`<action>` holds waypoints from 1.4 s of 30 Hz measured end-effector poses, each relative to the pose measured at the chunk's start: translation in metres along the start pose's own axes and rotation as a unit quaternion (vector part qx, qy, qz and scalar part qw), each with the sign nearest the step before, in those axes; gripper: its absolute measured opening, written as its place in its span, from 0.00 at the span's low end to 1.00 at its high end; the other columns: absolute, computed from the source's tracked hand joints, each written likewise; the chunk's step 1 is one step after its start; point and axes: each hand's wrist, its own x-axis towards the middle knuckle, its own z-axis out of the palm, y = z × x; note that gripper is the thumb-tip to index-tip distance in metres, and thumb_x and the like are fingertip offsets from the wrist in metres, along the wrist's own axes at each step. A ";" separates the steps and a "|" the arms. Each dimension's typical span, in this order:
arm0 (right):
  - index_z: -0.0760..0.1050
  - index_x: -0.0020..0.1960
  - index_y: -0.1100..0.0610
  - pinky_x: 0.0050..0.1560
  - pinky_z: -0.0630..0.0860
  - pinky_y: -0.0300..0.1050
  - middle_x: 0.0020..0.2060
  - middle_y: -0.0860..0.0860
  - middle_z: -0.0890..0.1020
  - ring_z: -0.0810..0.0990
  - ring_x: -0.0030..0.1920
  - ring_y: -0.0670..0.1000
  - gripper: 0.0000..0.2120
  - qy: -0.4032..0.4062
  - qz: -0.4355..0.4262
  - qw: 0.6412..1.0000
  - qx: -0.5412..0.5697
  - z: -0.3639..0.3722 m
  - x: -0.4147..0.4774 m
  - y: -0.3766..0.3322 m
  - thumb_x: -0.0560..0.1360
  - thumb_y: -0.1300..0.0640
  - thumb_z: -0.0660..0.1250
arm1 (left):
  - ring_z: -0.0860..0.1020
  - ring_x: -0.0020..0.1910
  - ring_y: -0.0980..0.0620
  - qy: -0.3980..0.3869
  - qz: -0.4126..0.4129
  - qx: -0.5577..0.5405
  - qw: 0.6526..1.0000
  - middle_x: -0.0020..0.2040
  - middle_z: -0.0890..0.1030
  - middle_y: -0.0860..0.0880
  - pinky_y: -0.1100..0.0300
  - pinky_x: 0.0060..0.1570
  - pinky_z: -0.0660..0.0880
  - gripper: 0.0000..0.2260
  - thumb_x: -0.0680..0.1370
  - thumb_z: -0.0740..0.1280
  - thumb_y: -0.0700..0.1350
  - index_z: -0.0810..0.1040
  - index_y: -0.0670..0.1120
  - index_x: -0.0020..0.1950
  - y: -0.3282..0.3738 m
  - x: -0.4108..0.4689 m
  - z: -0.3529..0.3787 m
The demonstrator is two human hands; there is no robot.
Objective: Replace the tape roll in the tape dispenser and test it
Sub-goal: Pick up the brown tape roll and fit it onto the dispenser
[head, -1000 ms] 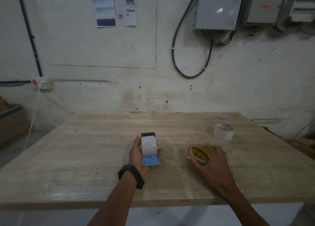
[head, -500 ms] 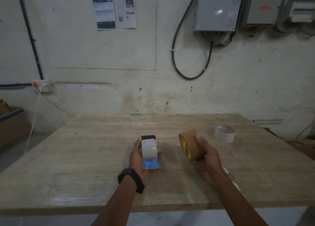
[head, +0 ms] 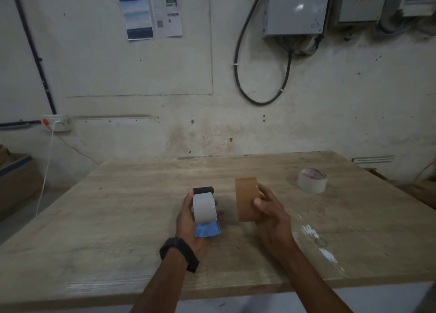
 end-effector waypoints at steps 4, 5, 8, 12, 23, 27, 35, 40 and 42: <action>0.75 0.68 0.61 0.55 0.76 0.57 0.63 0.66 0.79 0.78 0.62 0.68 0.33 -0.012 -0.004 0.999 -0.050 -0.001 -0.007 0.002 0.65 0.50 0.72 | 0.78 0.39 0.43 0.011 -0.004 -0.005 1.000 0.47 0.80 0.39 0.54 0.34 0.82 0.22 0.80 0.61 0.57 0.86 0.42 0.47 -0.001 0.003 0.001; 0.76 0.68 0.61 0.54 0.77 0.54 0.63 0.65 0.80 0.79 0.61 0.65 0.33 -0.014 -0.006 0.998 -0.059 0.000 -0.008 0.001 0.65 0.50 0.72 | 0.78 0.40 0.42 0.013 0.000 -0.003 1.000 0.47 0.81 0.39 0.53 0.35 0.82 0.22 0.80 0.62 0.58 0.87 0.43 0.45 -0.002 0.004 0.000; 0.77 0.67 0.61 0.54 0.76 0.52 0.62 0.63 0.82 0.80 0.60 0.60 0.31 -0.020 0.001 0.997 -0.073 0.004 -0.010 -0.002 0.67 0.48 0.71 | 0.79 0.40 0.42 0.024 0.012 0.009 1.000 0.44 0.83 0.39 0.53 0.35 0.82 0.21 0.80 0.62 0.57 0.86 0.43 0.45 -0.002 0.000 0.002; 0.81 0.60 0.59 0.51 0.74 0.52 0.52 0.56 0.85 0.80 0.53 0.58 0.26 -0.001 0.022 0.997 -0.070 0.008 -0.010 -0.001 0.68 0.43 0.71 | 0.80 0.38 0.43 0.017 0.016 0.016 1.000 0.45 0.83 0.40 0.53 0.35 0.82 0.23 0.80 0.62 0.58 0.89 0.45 0.41 -0.001 -0.003 0.004; 0.76 0.70 0.53 0.58 0.82 0.58 0.64 0.56 0.82 0.83 0.62 0.57 0.22 -0.068 0.028 0.986 -0.149 0.012 -0.015 0.002 0.77 0.49 0.67 | 0.84 0.38 0.45 -0.001 -0.013 0.052 0.999 0.45 0.85 0.41 0.52 0.35 0.82 0.20 0.78 0.63 0.58 0.81 0.44 0.57 -0.004 -0.004 0.006; 0.76 0.71 0.51 0.59 0.81 0.65 0.65 0.58 0.81 0.82 0.63 0.61 0.24 -0.081 0.056 0.987 -0.131 0.013 -0.014 0.007 0.76 0.47 0.71 | 0.83 0.39 0.43 0.000 -0.030 0.059 0.998 0.45 0.85 0.41 0.52 0.32 0.81 0.20 0.78 0.63 0.58 0.80 0.44 0.61 -0.003 -0.003 0.005; 0.77 0.70 0.52 0.65 0.75 0.71 0.65 0.58 0.82 0.80 0.65 0.61 0.26 -0.075 0.073 0.986 -0.131 0.010 -0.009 0.014 0.75 0.43 0.72 | 0.82 0.52 0.39 0.026 0.031 0.126 0.991 0.62 0.81 0.36 0.48 0.44 0.82 0.24 0.76 0.67 0.59 0.77 0.47 0.68 -0.006 0.001 0.002; 0.77 0.69 0.50 0.66 0.74 0.70 0.65 0.56 0.82 0.80 0.65 0.60 0.24 -0.089 0.086 0.983 -0.136 0.012 -0.013 0.009 0.75 0.44 0.71 | 0.79 0.60 0.34 0.037 0.022 0.128 0.991 0.64 0.80 0.38 0.43 0.44 0.81 0.28 0.72 0.69 0.64 0.76 0.51 0.69 -0.007 0.005 -0.002; 0.76 0.69 0.50 0.67 0.75 0.67 0.63 0.54 0.83 0.82 0.64 0.58 0.23 -0.101 0.090 0.980 -0.143 0.013 -0.015 0.009 0.76 0.46 0.71 | 0.80 0.59 0.35 0.035 0.031 0.137 0.989 0.63 0.81 0.39 0.42 0.46 0.81 0.30 0.71 0.69 0.65 0.76 0.51 0.68 -0.007 0.006 -0.005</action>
